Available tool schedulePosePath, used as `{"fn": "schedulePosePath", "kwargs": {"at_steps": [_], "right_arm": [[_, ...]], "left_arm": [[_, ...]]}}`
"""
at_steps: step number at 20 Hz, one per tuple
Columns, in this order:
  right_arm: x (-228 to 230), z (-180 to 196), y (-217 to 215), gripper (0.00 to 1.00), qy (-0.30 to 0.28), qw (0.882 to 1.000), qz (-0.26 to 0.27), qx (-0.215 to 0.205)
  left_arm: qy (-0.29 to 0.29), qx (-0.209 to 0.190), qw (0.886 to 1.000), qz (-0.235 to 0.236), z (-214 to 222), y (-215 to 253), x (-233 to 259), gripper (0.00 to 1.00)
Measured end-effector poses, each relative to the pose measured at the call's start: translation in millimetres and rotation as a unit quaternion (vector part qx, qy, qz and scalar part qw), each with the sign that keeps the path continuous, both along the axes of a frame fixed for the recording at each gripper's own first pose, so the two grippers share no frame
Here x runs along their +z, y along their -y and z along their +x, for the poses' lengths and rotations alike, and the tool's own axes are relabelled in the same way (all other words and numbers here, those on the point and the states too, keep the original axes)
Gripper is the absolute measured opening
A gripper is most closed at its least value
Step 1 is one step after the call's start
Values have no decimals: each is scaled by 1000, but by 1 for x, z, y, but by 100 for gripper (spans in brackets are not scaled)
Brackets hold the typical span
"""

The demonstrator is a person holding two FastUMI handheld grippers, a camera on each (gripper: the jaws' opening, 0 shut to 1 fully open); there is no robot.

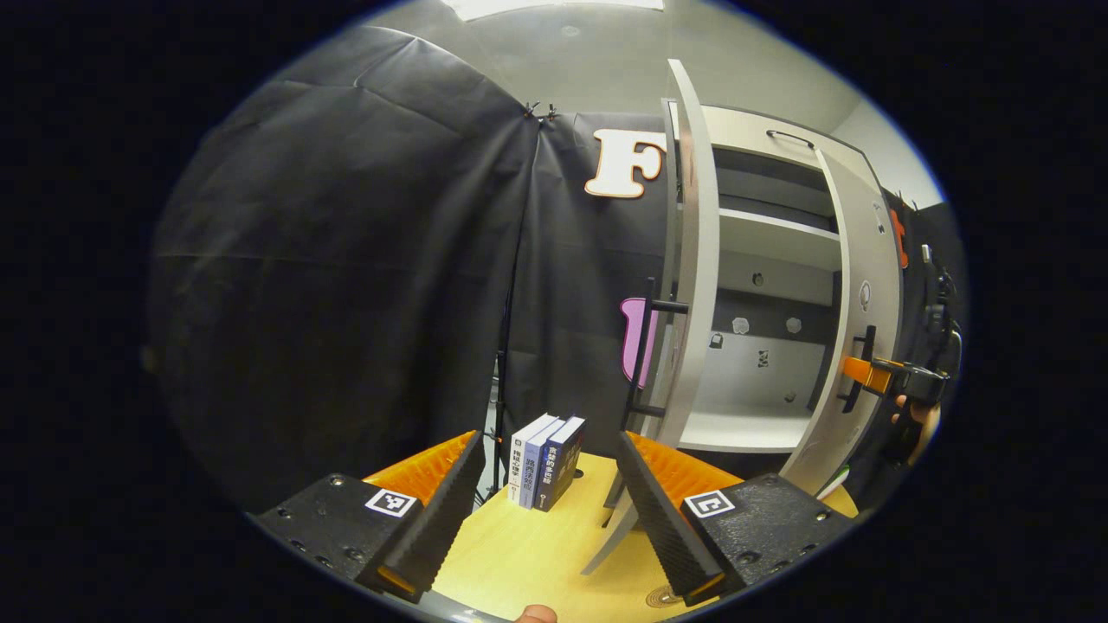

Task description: Grasp the bottle in the cabinet with the left hand and place it on the coaster, then close the right door with the right hand and the left door with the left hand.

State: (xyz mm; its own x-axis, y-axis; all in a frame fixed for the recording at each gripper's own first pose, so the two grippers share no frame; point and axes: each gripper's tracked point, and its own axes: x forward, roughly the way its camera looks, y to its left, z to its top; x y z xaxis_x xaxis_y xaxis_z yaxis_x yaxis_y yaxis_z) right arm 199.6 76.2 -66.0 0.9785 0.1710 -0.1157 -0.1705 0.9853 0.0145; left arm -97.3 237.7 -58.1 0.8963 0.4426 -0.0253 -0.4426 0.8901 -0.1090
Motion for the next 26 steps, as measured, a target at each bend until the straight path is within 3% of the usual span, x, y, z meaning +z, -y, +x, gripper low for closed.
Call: {"fn": "schedulePosePath", "kwargs": {"at_steps": [12, 13, 25, 26], "right_arm": [[-8, 23, -10, 100, 3, 1000, 4, -21], [-8, 25, -11, 100, 4, 1000, 4, -22], [-11, 39, -13, 100, 11, 999, -5, -49], [-11, 39, -13, 100, 11, 999, -6, -51]], "left_arm": [[-6, 2, 1000, -1, 14, -24, -6, 93], [-8, 1, 1000, 0, 15, -25, -7, 96], [-12, -11, 1000, 6, 36, -32, -2, 94], [-12, -11, 1000, 7, 37, -33, -2, 97]]}}
